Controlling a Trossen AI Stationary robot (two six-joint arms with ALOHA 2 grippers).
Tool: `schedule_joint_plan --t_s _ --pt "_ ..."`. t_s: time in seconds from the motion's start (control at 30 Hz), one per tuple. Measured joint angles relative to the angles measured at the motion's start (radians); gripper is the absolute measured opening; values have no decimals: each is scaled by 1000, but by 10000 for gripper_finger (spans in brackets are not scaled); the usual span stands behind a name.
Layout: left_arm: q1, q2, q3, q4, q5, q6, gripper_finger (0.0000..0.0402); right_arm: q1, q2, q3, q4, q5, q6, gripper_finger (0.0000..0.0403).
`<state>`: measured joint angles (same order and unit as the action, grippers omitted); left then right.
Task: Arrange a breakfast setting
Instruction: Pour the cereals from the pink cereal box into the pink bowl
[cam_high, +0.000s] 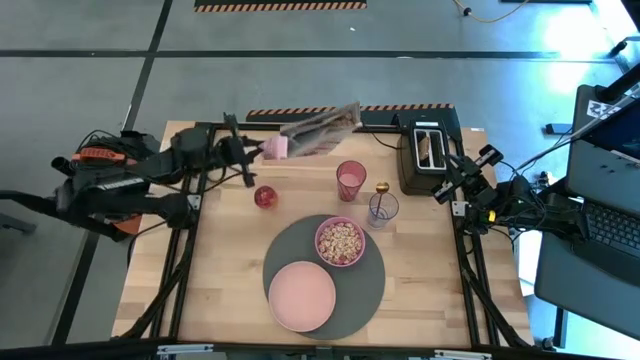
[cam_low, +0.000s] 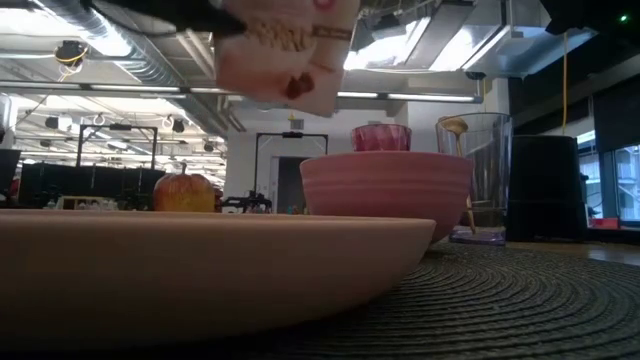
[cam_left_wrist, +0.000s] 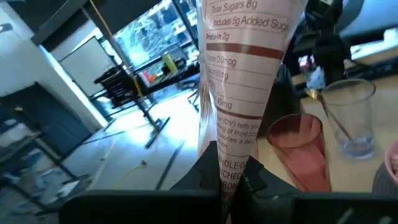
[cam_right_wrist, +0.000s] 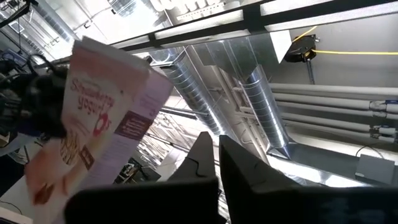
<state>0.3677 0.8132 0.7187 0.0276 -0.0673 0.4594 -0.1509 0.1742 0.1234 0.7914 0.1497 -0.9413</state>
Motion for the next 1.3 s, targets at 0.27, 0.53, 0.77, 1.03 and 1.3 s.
schedule_joint_plan --t_s 0.27,0.53,0.77,1.03,1.3 --pt "415 160 -61 197 479 -93 0 0 0 0 0 16 -6 0" --pt "623 486 -61 565 879 -222 0 0 0 0 -2 24 -7 0" --pt "653 776 42 672 990 -266 0 0 0 0 -2 24 -9 0" --pt "596 1005 168 729 965 -270 0 0 0 0 -7 24 -9 0" --pt "534 1122 182 825 839 -267 0 0 0 0 -26 23 -8 0"
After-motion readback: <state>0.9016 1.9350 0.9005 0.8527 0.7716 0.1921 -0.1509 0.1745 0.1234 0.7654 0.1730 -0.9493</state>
